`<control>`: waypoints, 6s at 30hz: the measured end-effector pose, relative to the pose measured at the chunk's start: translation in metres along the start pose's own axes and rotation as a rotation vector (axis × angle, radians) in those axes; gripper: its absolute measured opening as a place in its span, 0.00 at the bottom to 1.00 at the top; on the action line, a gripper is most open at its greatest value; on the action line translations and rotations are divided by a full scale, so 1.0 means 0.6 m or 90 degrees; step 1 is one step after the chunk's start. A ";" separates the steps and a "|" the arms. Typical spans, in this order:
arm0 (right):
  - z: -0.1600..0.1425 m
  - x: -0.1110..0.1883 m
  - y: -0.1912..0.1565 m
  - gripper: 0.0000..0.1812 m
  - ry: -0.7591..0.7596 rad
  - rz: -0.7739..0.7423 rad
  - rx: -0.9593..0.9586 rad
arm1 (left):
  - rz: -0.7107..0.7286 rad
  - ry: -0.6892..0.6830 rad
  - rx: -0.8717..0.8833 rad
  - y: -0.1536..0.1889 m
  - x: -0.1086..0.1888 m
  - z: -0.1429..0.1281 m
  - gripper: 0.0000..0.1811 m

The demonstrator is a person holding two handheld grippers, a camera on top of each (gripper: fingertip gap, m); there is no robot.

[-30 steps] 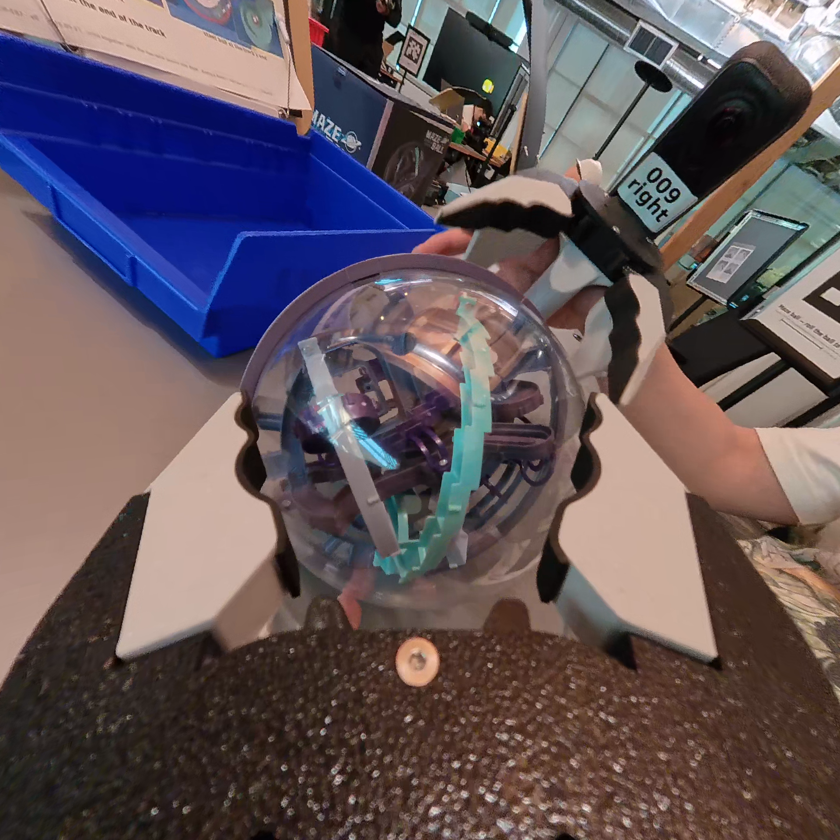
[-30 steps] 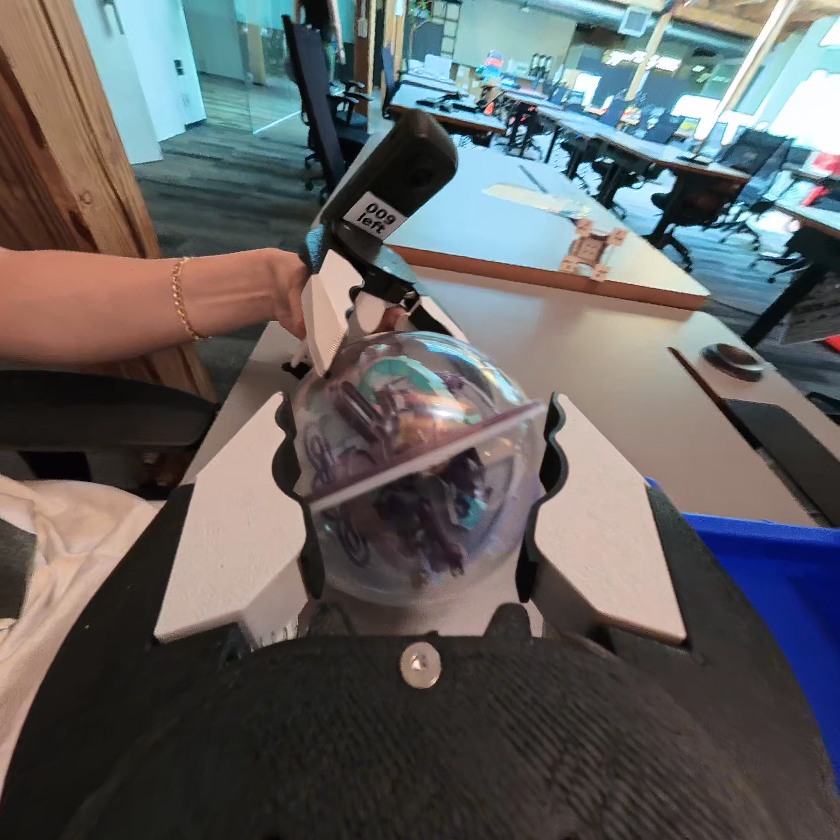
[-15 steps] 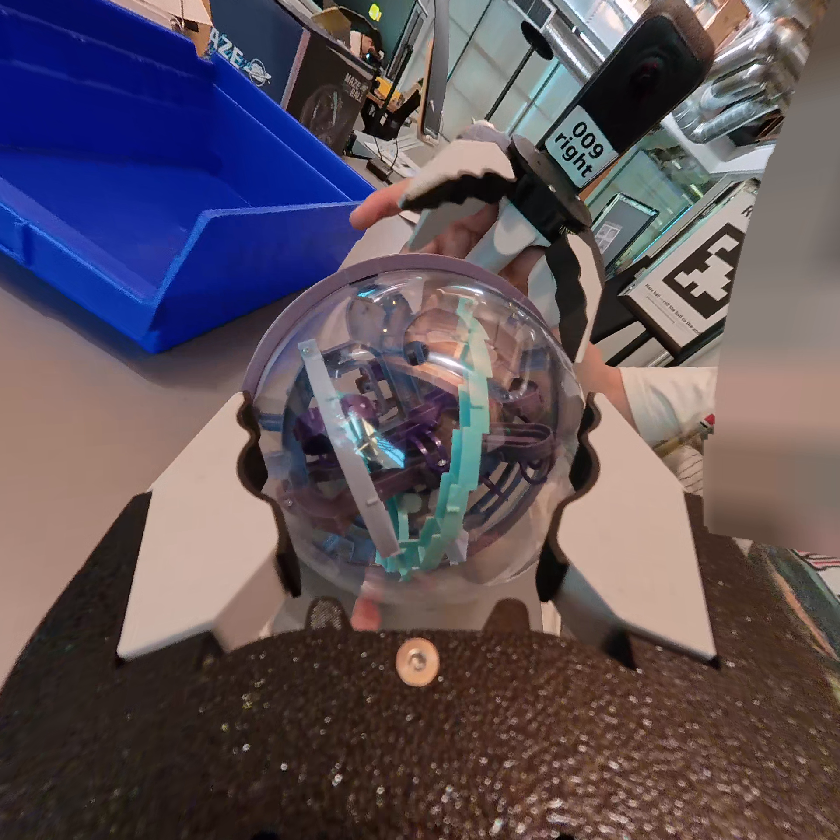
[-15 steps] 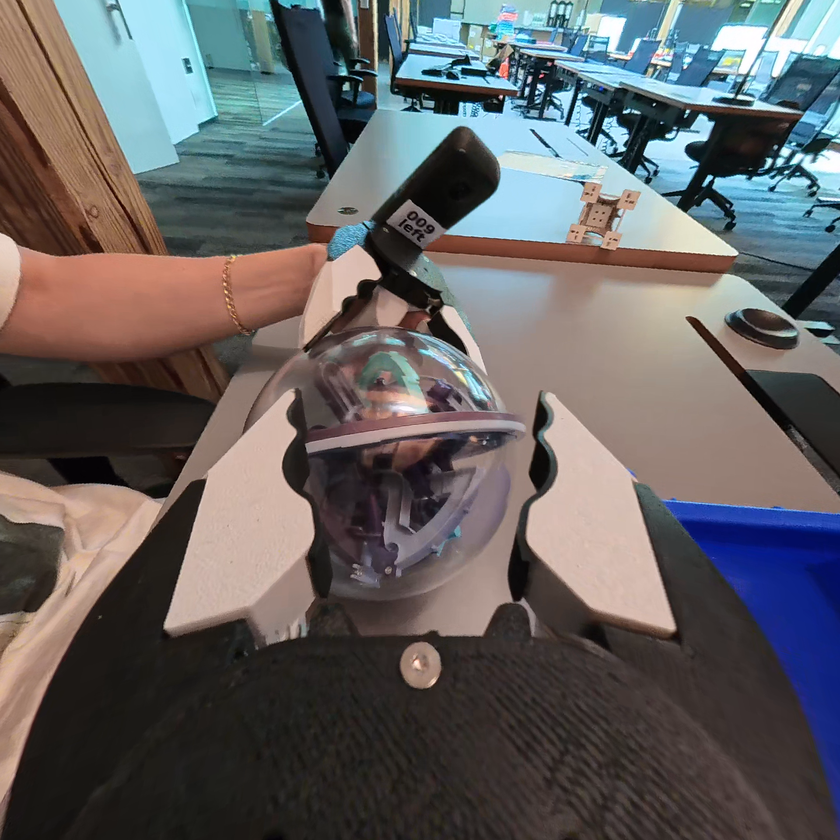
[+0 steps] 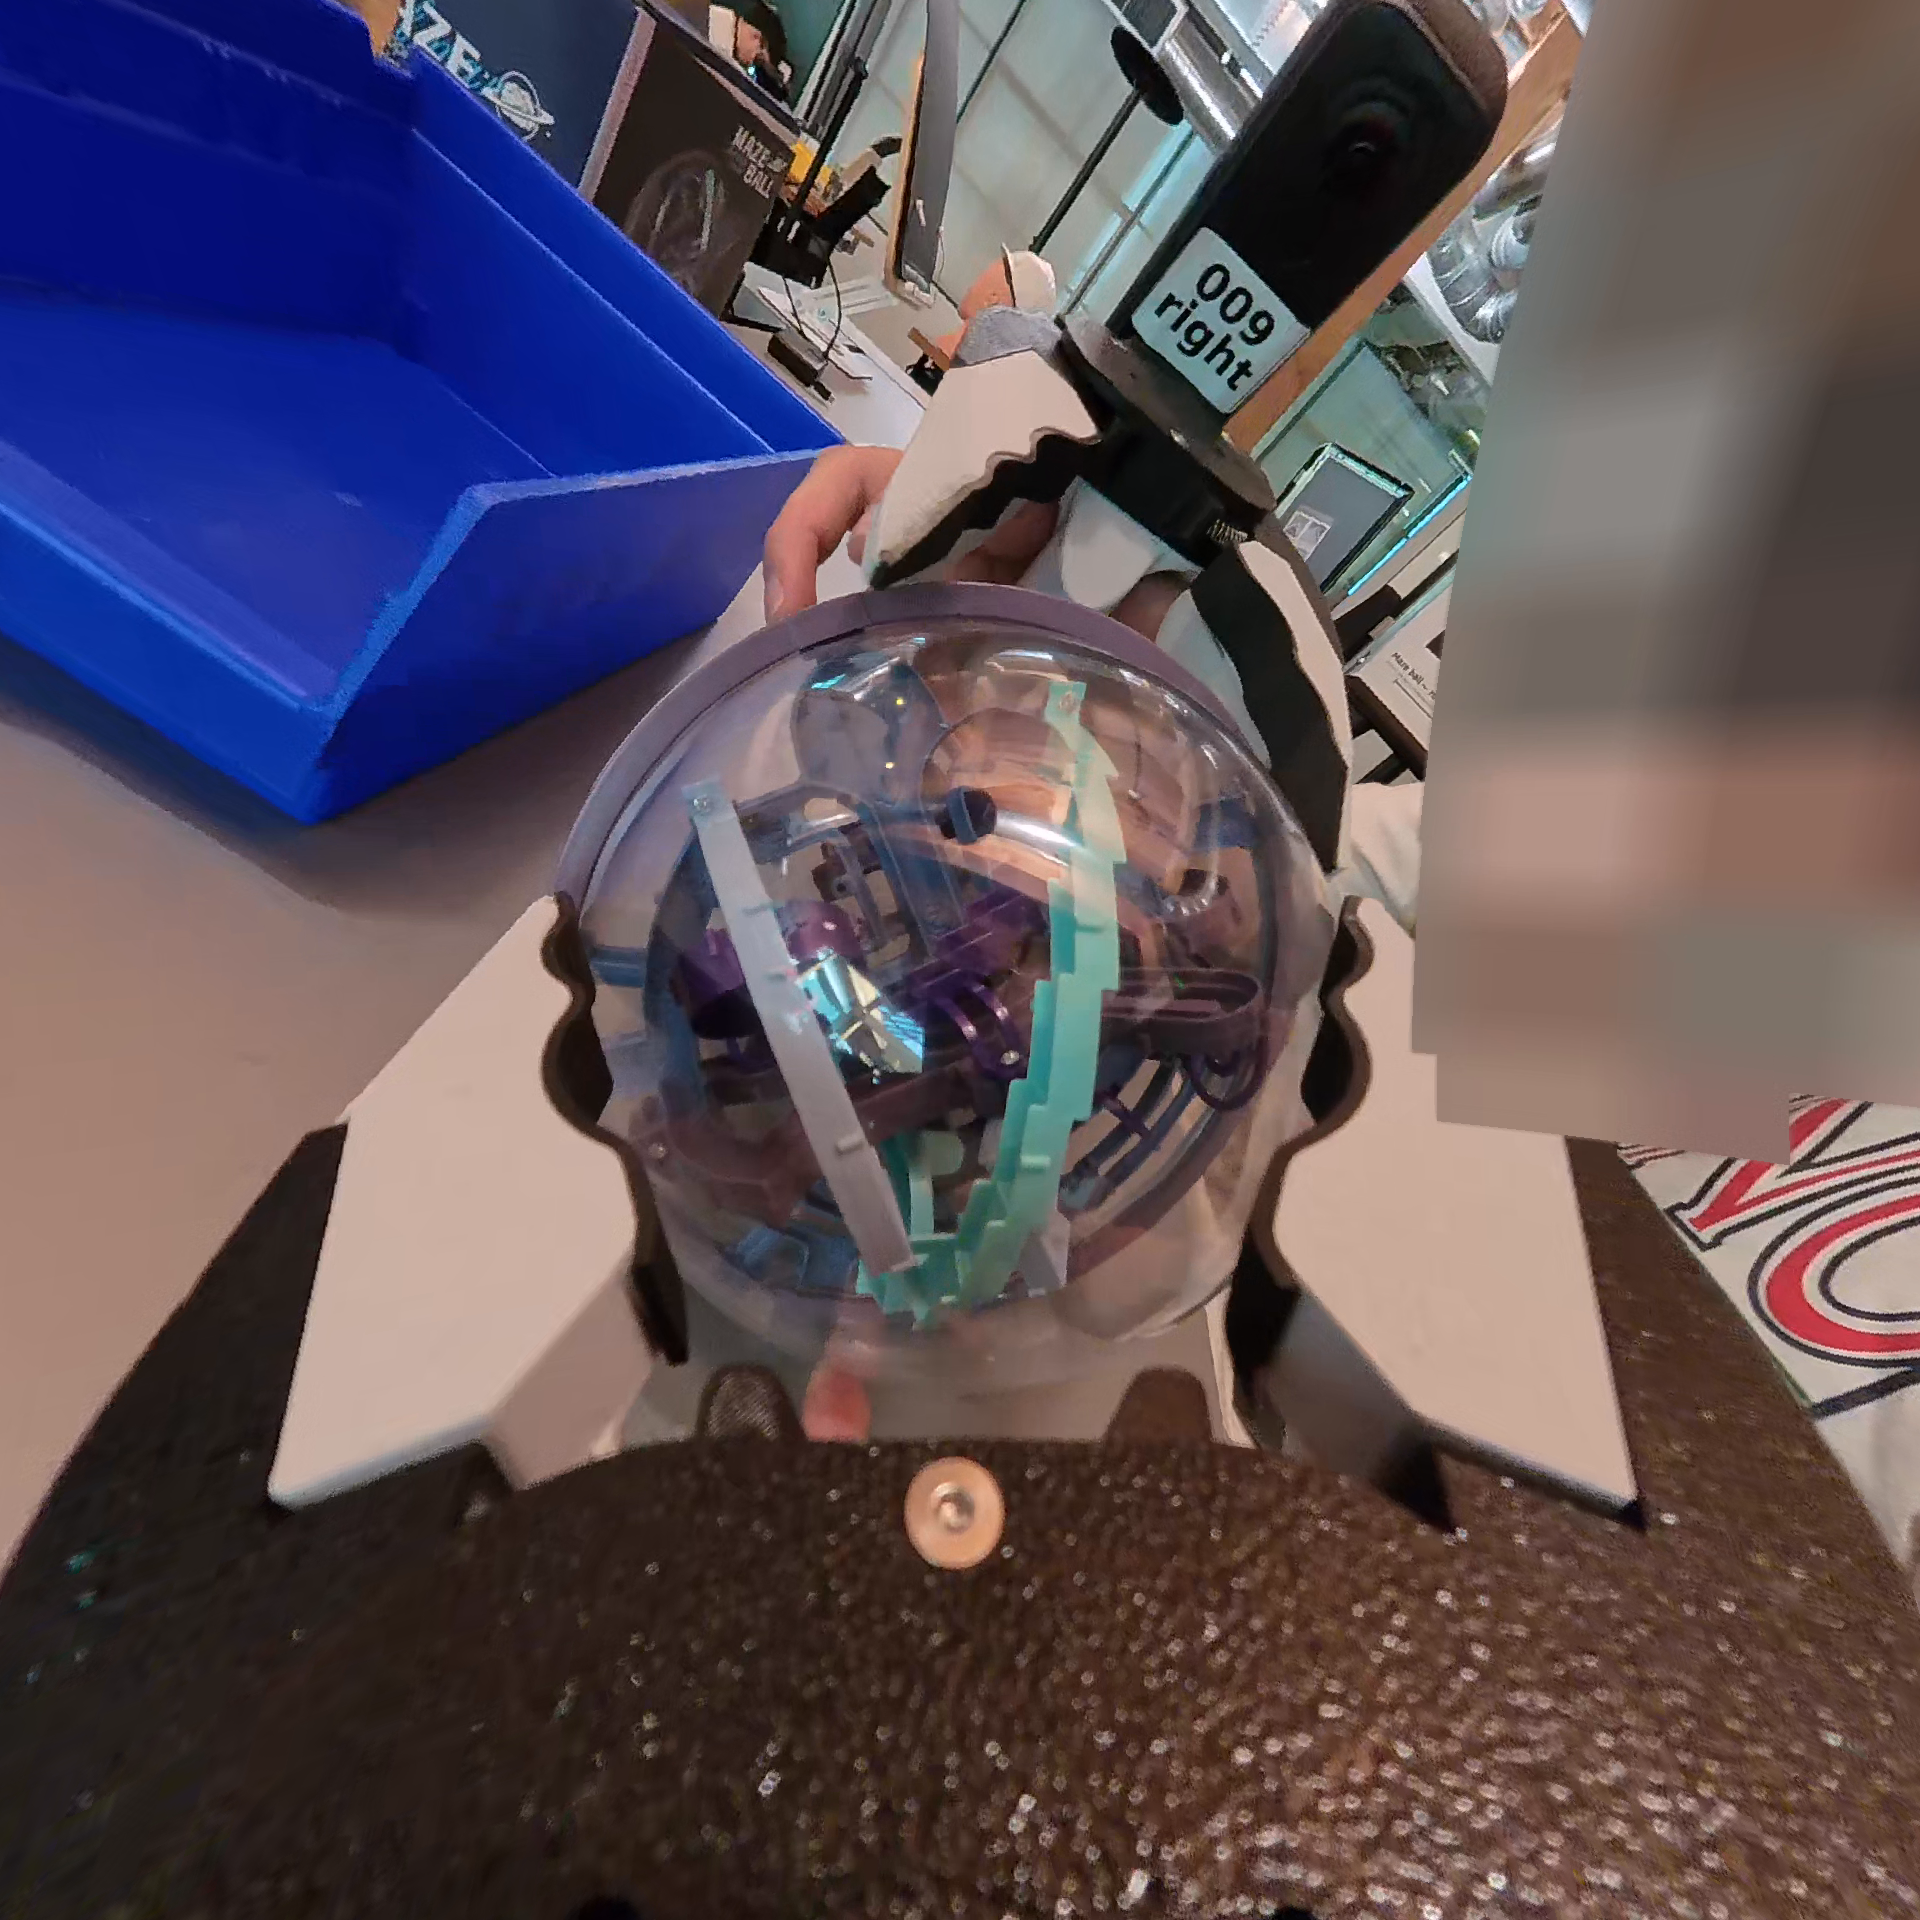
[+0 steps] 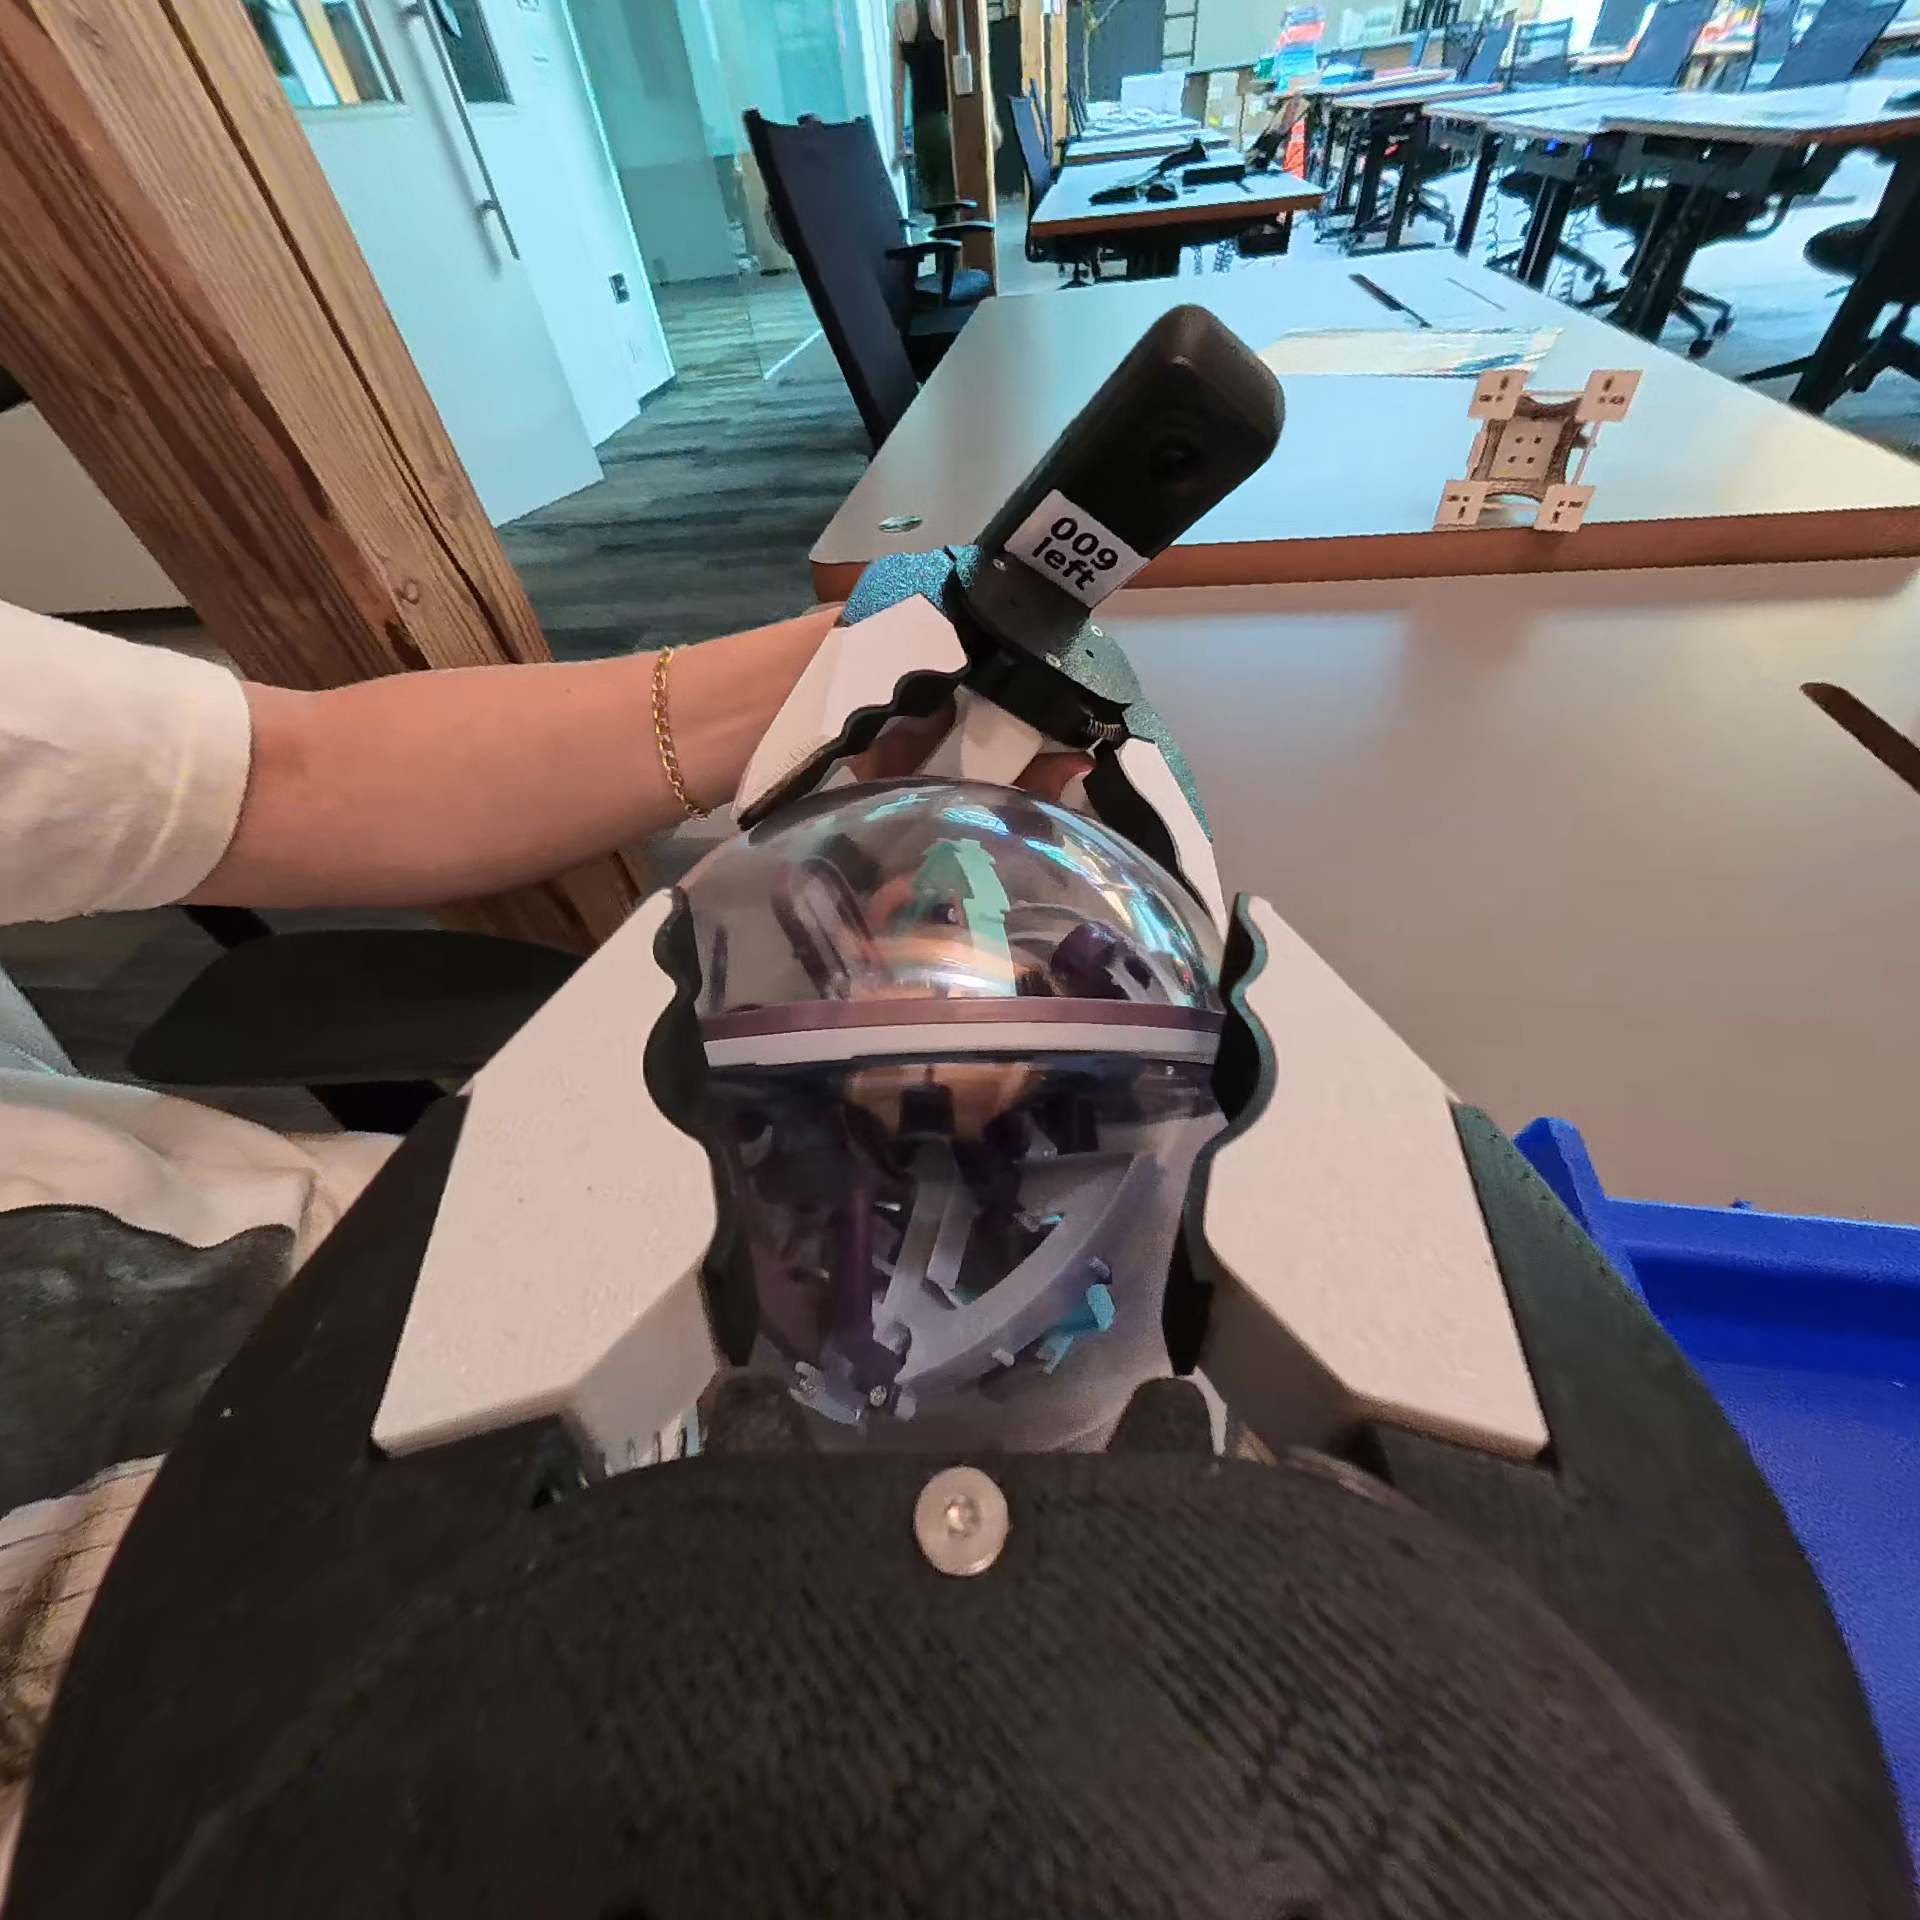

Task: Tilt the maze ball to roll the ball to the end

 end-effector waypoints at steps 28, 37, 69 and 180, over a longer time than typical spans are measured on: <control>-0.001 0.023 0.001 0.55 -0.010 -0.068 0.074 | 0.017 0.015 0.017 -0.008 -0.004 0.007 0.74; -0.001 0.016 0.000 0.54 -0.010 -0.059 0.072 | 0.015 0.034 0.034 -0.013 -0.001 0.009 0.73; -0.005 0.063 0.029 0.48 -0.015 -0.109 0.115 | 0.025 0.069 0.090 -0.030 0.006 0.015 0.72; 0.047 -0.035 -0.022 0.38 0.166 -0.001 0.102 | 0.369 0.226 -0.179 0.024 0.068 -0.007 0.75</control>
Point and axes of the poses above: each gripper's, where its closed fingertips meet, x back along the fingers, z out of its top, y = z × x across the jaws, the point moved 1 cm from there along x, back along the fingers, and after that the axes turned 11 degrees about -y, right-handed, at the moved point
